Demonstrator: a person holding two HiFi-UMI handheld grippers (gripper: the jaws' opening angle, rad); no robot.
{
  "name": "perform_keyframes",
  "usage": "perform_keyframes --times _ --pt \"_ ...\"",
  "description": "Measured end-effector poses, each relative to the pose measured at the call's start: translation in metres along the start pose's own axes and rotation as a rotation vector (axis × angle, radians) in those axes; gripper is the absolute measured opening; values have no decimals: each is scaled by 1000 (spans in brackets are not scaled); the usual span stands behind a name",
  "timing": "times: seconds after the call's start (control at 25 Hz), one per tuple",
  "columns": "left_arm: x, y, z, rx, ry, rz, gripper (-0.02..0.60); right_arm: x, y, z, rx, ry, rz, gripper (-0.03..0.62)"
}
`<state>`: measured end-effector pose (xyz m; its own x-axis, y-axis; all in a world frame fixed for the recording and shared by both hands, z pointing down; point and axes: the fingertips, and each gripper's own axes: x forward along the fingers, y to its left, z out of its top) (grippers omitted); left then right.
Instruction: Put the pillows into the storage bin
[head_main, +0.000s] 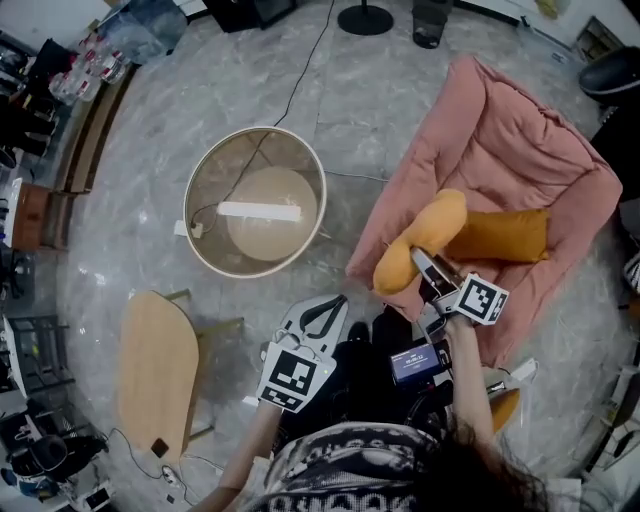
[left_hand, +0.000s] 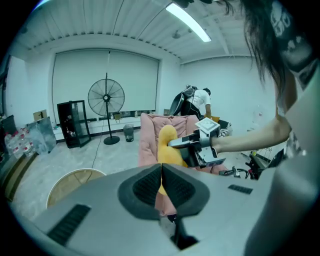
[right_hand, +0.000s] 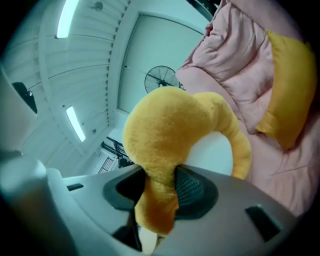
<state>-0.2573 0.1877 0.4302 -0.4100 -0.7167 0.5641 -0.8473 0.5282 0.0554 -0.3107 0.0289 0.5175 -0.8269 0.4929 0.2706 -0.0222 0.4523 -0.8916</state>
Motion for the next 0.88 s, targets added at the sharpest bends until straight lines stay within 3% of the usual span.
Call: perform_keyframes --times 0.32,0.6,0.88 --pt "-37 -36 -19 61 -27 -115 12 -61 51 -28 -21 -139 25 166" --pt "-36 -83 -36 92 -24 -279 12 -128 54 -44 -8 -244 -47 166" --pt "-13 -134 -24 214 -32 -432 12 -204 40 -50 21 -366 -119 166"
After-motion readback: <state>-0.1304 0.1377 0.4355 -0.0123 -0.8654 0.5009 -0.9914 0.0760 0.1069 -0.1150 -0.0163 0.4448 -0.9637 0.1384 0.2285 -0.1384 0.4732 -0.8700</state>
